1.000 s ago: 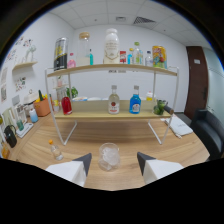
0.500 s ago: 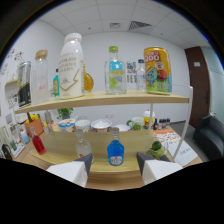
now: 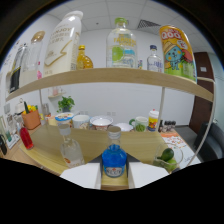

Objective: Make me a cup of Mount Fuji.

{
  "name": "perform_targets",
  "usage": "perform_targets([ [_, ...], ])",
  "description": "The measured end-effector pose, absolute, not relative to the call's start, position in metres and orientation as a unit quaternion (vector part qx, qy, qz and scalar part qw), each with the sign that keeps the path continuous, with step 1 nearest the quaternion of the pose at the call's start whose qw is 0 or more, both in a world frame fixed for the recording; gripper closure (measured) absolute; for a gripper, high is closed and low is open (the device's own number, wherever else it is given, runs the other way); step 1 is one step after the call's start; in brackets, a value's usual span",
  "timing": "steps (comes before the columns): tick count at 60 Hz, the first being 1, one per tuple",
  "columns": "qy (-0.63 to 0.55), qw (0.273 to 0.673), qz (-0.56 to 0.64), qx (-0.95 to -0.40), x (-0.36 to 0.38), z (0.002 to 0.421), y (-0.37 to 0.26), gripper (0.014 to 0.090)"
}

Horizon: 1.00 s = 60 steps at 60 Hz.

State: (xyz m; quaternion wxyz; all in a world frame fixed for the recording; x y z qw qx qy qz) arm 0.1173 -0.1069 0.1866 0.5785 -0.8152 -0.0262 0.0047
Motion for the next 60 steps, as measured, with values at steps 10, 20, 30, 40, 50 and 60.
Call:
perform_targets([
  [10,-0.029,0.58,0.015,-0.814,0.115,0.196,-0.122,0.0691],
  [20,-0.025,0.588,0.026,-0.808,0.114,0.206,-0.179,0.0691],
  [30,-0.016,0.559,0.034,-0.828,0.112,0.154,-0.227,0.0692],
  [40,-0.012,0.534,0.021,-0.845,0.113,0.106,-0.241,0.0694],
  [50,-0.134,0.522,-0.134,-0.832,0.133,0.096,-0.231,0.0695],
  [60,-0.324,0.482,-0.317,-0.75,0.136,0.117,-0.218,0.0696],
])
